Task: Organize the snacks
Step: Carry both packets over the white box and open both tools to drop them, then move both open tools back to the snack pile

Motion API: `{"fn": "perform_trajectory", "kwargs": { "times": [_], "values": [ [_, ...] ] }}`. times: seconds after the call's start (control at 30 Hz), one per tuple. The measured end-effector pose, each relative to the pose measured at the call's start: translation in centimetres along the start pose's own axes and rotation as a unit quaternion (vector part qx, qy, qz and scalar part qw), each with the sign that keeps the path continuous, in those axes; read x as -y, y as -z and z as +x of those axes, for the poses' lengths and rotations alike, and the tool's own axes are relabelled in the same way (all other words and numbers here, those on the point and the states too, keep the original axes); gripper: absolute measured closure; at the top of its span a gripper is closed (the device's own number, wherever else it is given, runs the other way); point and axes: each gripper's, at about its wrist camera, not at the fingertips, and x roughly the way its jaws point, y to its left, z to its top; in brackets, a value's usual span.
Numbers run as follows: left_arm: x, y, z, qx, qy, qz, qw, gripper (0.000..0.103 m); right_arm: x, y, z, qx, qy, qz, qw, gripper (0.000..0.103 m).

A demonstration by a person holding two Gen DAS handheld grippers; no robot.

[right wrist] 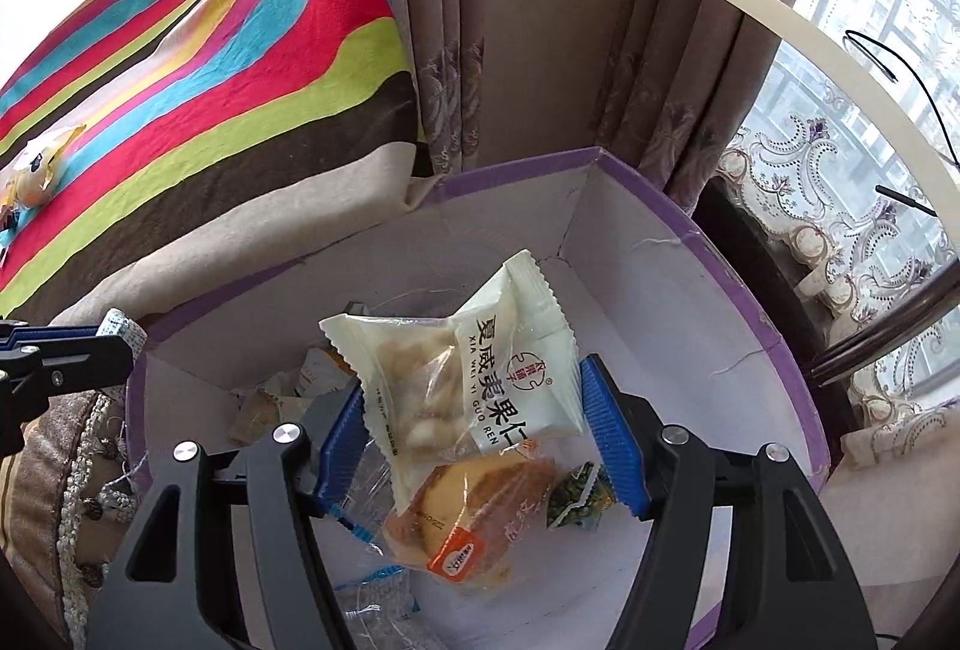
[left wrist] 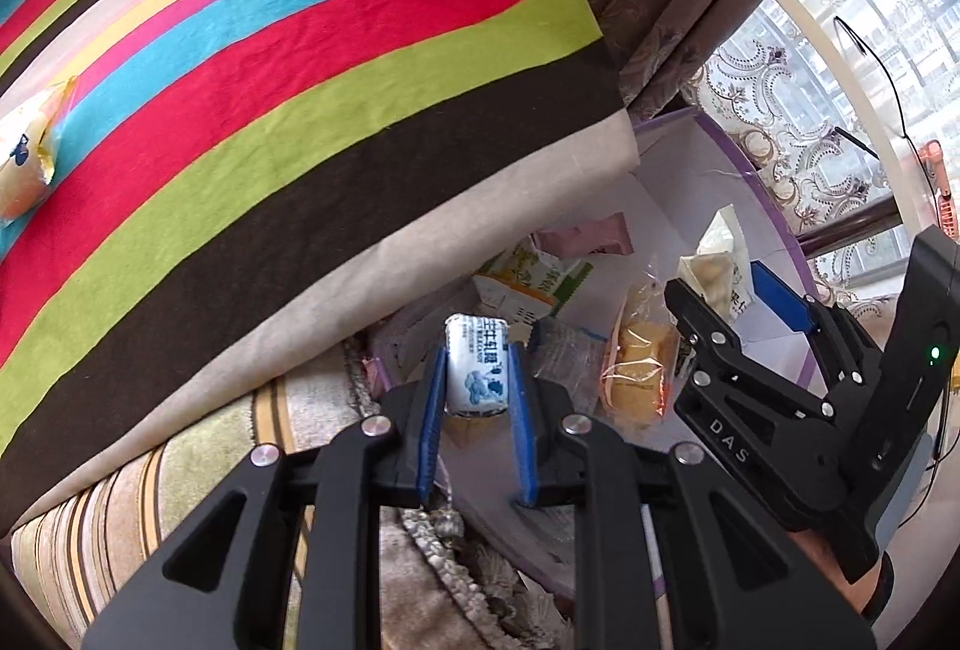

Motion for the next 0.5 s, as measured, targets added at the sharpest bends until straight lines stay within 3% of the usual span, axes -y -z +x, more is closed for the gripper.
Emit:
{"fn": "perform_trajectory", "kwargs": {
  "times": [0.17,0.33,0.5],
  "values": [
    [1.5,0.4,0.5,-0.011,0.012,0.012,0.9998,0.082,1.0,0.4,0.2,-0.004,0.009,0.007,1.000,0.037],
    [1.9,0.4,0.7,-0.014,0.018,0.011,0.9997,0.057,1.1,0.4,0.2,-0.006,0.009,0.011,1.000,0.037],
    [0.5,0.6,-0.3,-0.006,0.028,-0.005,0.9996,0.038,0.5,0.1,-0.2,0.000,0.004,0.006,1.000,0.030]
  ]
}}
